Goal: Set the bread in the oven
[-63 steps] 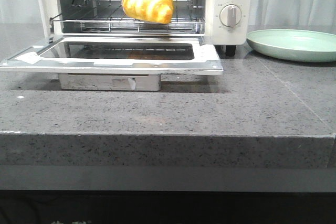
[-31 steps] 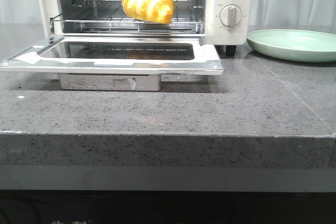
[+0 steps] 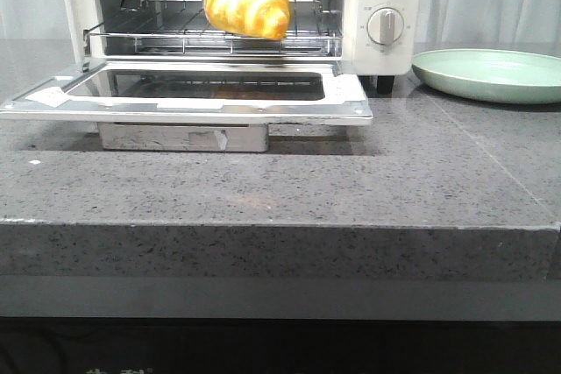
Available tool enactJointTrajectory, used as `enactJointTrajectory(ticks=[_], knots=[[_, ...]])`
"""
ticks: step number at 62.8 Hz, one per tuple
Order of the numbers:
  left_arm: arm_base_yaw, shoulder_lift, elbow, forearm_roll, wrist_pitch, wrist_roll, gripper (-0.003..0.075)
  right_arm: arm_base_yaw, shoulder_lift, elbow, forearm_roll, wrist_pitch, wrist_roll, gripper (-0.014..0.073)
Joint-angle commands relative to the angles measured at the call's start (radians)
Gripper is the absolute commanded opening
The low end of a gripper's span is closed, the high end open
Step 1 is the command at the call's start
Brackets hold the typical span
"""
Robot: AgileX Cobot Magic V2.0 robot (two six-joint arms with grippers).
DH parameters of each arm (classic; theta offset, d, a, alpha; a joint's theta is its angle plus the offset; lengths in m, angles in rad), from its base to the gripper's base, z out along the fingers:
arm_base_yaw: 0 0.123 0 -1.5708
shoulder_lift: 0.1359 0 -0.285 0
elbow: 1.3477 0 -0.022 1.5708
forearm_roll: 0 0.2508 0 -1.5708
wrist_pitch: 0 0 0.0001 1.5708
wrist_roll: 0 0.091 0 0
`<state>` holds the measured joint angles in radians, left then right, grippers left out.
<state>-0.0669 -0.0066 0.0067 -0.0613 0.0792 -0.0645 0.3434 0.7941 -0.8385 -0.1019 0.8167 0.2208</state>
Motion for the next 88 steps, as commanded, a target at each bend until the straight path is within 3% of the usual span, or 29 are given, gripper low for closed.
enactJointTrajectory(ticks=[1,14,30,48,65,88], knots=[[0.002,-0.022,0.024,-0.008,-0.079,-0.008,-0.0018,-0.008,-0.010,-0.025,-0.010,-0.054,-0.001,-0.0118],[0.002,-0.022,0.024,-0.008,-0.079,-0.008,-0.0018,-0.047,-0.123,0.065,-0.019,-0.138,-0.001,-0.0118],[0.002,-0.022,0.024,-0.008,-0.079,-0.008,-0.0018,-0.193,-0.464,0.404,0.030,-0.446,-0.001,-0.0116],[0.002,-0.022,0.024,-0.008,-0.079,-0.008,-0.0018,-0.306,-0.750,0.698,0.095,-0.599,-0.001,-0.0116],[0.002,-0.022,0.024,-0.008,-0.079,-0.008,-0.0018,-0.336,-0.825,0.872,0.093,-0.817,-0.001,-0.0116],[0.002,-0.020,0.024,-0.008,-0.079,-0.008,-0.0018,-0.337,-0.824,0.868,0.093,-0.854,-0.001,-0.0118]])
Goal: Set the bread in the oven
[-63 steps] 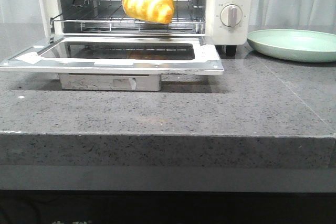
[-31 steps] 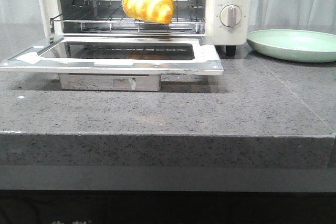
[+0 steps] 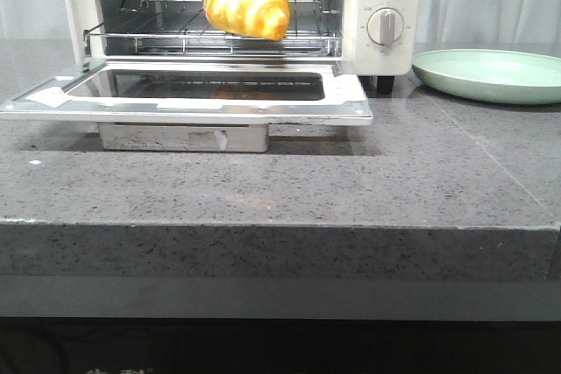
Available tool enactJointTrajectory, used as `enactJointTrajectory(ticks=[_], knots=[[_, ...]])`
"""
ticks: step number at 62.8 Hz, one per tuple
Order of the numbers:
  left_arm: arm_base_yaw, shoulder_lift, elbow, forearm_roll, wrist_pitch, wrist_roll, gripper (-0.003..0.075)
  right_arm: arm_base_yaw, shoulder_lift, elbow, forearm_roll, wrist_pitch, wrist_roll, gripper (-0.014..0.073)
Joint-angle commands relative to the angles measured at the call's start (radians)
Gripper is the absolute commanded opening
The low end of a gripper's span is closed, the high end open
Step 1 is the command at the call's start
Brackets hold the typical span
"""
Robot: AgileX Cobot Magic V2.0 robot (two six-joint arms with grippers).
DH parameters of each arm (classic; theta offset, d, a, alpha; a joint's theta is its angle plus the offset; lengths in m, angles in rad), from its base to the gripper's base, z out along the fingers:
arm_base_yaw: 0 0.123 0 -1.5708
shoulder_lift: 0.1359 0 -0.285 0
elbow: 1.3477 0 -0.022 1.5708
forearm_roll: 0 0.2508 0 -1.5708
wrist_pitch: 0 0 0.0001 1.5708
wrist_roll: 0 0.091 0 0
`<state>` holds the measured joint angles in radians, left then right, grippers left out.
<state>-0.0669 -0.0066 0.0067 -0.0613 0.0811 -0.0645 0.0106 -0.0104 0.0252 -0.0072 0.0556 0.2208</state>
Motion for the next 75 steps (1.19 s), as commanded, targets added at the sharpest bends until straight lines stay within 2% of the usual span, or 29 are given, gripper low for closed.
enactJointTrajectory(ticks=[1,11,24,75], knots=[[0.002,-0.020,0.024,-0.008,-0.081,-0.008,-0.0018,-0.004,-0.020,0.004,-0.001,-0.093,-0.001,-0.0118],[0.002,-0.020,0.024,-0.008,-0.081,-0.008,-0.0018,-0.004,-0.020,0.004,-0.006,-0.094,-0.007,-0.0118],[0.002,-0.020,0.024,-0.008,-0.081,-0.008,-0.0018,-0.004,-0.020,0.004,0.016,-0.094,-0.178,-0.0118],[0.002,-0.020,0.024,-0.008,-0.081,-0.008,-0.0018,-0.004,-0.021,0.004,0.045,-0.097,-0.185,-0.0118]])
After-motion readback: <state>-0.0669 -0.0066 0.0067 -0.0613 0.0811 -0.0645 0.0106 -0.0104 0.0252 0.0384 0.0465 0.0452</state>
